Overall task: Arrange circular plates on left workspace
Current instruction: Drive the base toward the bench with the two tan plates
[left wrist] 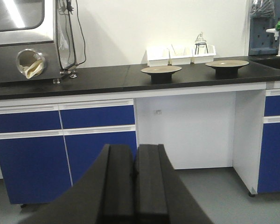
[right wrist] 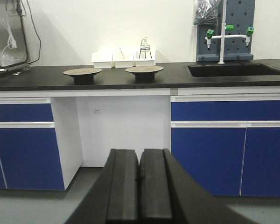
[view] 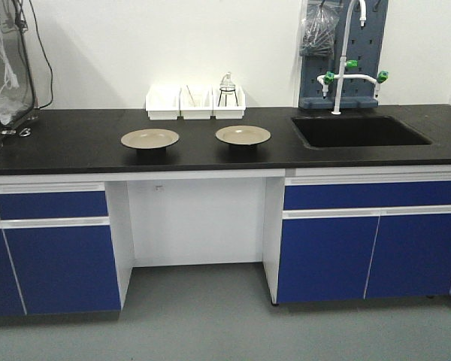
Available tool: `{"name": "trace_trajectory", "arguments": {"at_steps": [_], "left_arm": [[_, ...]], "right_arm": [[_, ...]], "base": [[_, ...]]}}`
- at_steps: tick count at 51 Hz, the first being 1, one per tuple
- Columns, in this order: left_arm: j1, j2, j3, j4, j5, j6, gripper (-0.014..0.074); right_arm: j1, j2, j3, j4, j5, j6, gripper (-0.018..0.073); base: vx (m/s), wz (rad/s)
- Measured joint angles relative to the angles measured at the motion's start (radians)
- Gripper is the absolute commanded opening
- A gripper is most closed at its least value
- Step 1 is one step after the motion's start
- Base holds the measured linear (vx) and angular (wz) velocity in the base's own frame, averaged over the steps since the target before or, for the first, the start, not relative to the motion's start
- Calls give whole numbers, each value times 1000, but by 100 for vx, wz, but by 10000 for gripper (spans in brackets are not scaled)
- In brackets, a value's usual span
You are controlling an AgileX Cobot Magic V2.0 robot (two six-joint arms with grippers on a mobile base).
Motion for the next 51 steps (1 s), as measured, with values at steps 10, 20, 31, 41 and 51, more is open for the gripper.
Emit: {"name": "trace_trajectory", "arguments": {"at_steps": [10, 20, 31, 41, 51], "left_arm": [[0, 0, 0, 0, -1, 0, 0], [0, 0, 0, 0, -1, 0, 0], [0, 0, 0, 0, 0, 0, 0], [0, 0, 0, 0, 0, 0, 0], [0, 0, 0, 0, 0, 0, 0]], "right_arm": [[0, 0, 0, 0, 0, 0, -2], [0, 0, 0, 0, 0, 0, -2], [0, 0, 0, 0, 0, 0, -2], [0, 0, 0, 0, 0, 0, -2], [0, 0, 0, 0, 0, 0, -2]], "base": [[48, 6], [55, 7], [59, -1], [59, -2], [57, -1]]}}
